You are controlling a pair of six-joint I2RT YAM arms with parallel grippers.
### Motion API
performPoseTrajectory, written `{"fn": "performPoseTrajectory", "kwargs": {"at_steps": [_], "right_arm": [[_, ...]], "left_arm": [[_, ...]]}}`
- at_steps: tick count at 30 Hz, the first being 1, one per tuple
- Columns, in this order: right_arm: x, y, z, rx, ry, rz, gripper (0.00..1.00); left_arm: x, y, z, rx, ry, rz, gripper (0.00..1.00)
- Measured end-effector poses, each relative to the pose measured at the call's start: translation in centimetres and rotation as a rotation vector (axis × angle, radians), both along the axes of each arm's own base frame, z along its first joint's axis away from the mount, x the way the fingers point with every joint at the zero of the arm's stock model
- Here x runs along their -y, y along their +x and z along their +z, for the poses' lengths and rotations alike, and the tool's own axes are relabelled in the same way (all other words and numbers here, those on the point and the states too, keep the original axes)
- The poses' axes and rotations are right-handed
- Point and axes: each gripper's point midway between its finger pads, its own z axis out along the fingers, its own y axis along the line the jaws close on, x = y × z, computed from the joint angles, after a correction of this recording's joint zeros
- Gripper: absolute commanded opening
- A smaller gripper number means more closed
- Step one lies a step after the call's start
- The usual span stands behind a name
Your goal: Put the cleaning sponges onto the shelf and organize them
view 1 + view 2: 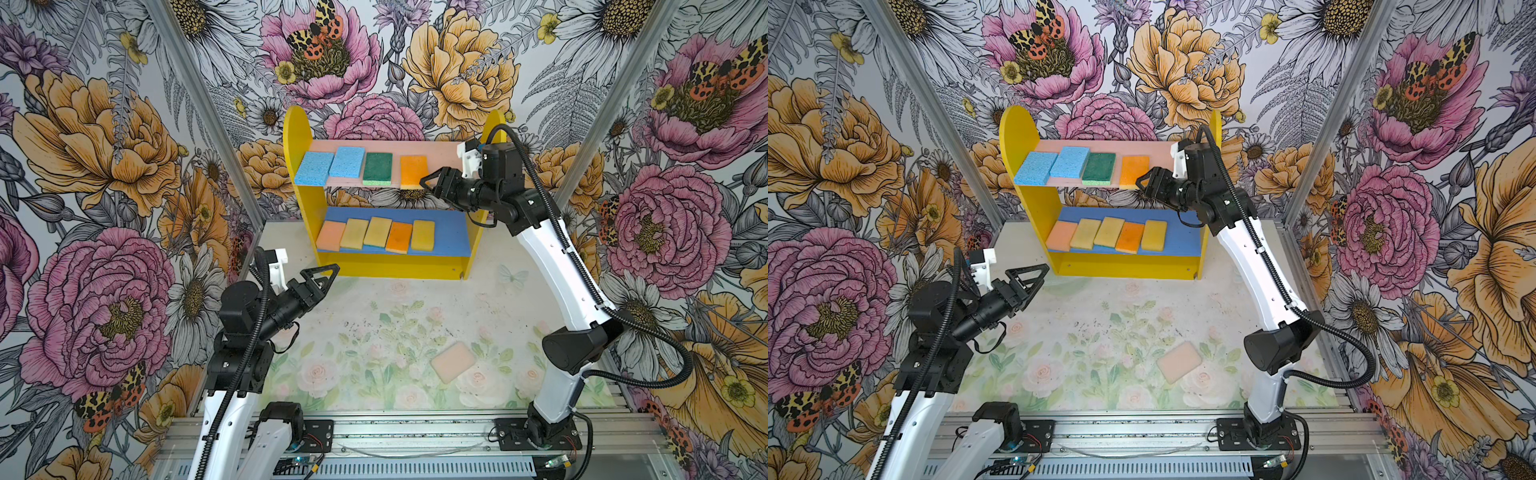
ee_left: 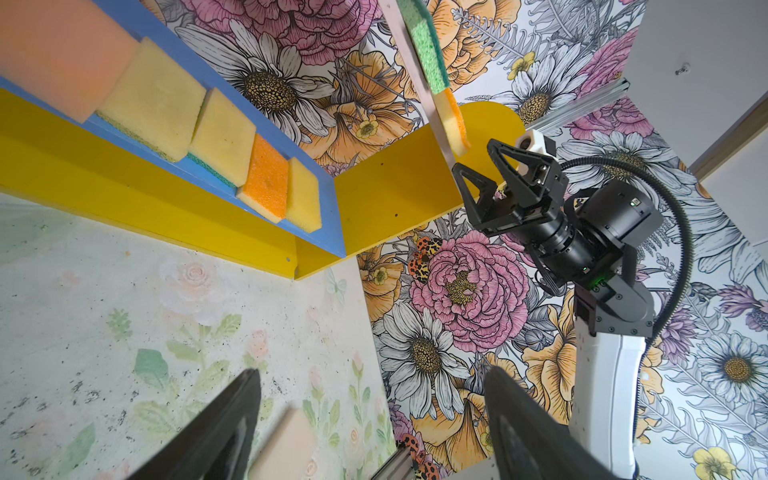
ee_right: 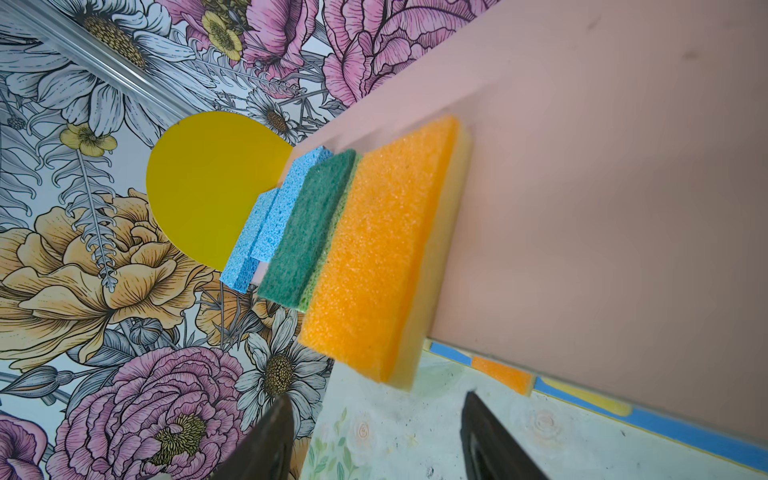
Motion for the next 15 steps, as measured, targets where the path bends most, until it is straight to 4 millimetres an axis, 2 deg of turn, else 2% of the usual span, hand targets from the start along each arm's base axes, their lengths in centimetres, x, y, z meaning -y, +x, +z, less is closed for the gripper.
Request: {"fn": "performPoseTrajectory", "kwargs": {"at_steps": [4, 7, 15], "right_arm": [[-0.2, -0.3, 0.2, 0.007, -0.002, 0.012, 0.51], [-0.6, -0.6, 0.3, 0.012, -0.004, 0.024, 0.49], [-0.3, -1.2, 0.1, 0.017, -0.025, 0.024, 0.33]], "left_arm": [[0.0, 0.0, -0.3, -0.007, 0.000, -0.001, 0.84], [0.0, 0.0, -0.4, -0.010, 0.000, -0.001, 0.84], [0.2, 0.2, -0.6, -0.019, -0.001, -0.011, 0.84]]}}
